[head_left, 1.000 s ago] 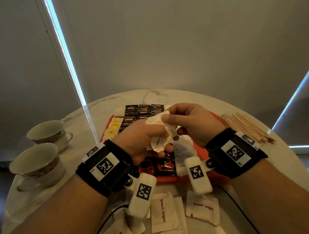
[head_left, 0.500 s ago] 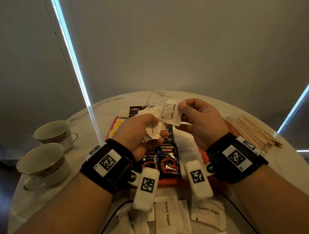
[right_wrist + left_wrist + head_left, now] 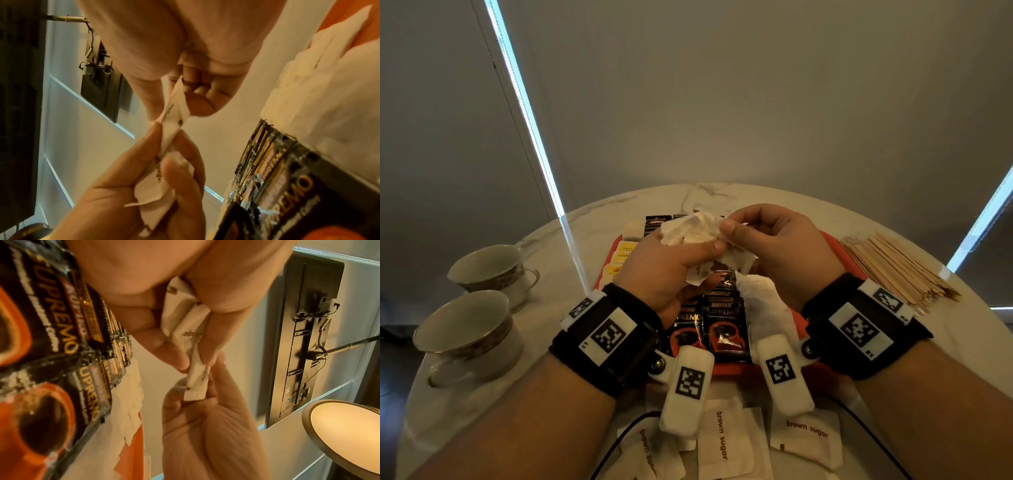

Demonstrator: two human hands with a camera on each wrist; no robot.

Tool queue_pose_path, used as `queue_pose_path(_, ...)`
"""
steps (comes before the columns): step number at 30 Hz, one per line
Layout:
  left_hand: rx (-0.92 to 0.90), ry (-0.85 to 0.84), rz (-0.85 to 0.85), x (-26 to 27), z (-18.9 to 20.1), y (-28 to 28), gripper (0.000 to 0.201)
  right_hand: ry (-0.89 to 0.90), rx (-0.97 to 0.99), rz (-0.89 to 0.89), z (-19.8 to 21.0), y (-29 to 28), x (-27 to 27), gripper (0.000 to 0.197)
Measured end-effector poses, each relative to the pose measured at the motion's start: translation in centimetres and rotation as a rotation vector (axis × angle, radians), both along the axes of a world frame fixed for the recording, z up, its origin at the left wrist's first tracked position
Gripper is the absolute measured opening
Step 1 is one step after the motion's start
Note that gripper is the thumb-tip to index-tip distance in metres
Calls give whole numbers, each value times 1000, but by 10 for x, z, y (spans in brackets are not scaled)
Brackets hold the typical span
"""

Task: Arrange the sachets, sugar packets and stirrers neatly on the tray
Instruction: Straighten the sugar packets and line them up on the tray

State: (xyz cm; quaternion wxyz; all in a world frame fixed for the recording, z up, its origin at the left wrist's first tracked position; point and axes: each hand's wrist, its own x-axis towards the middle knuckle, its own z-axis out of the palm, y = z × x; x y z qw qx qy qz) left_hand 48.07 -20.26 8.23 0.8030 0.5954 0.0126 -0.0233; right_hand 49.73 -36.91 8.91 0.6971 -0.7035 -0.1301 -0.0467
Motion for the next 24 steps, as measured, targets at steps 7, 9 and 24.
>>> queue_pose_path(7,-145,-8,58,4,3,3,26,82,99,-11,2,-3,3,6)
queue_pose_path(9,-117,-32,36,3,2,2,32,69,129,-69,1,-3,4,5)
queue_pose_path(24,-124,-64,91,9,-2,5,58,331,3,-354,-6,-57,39,14)
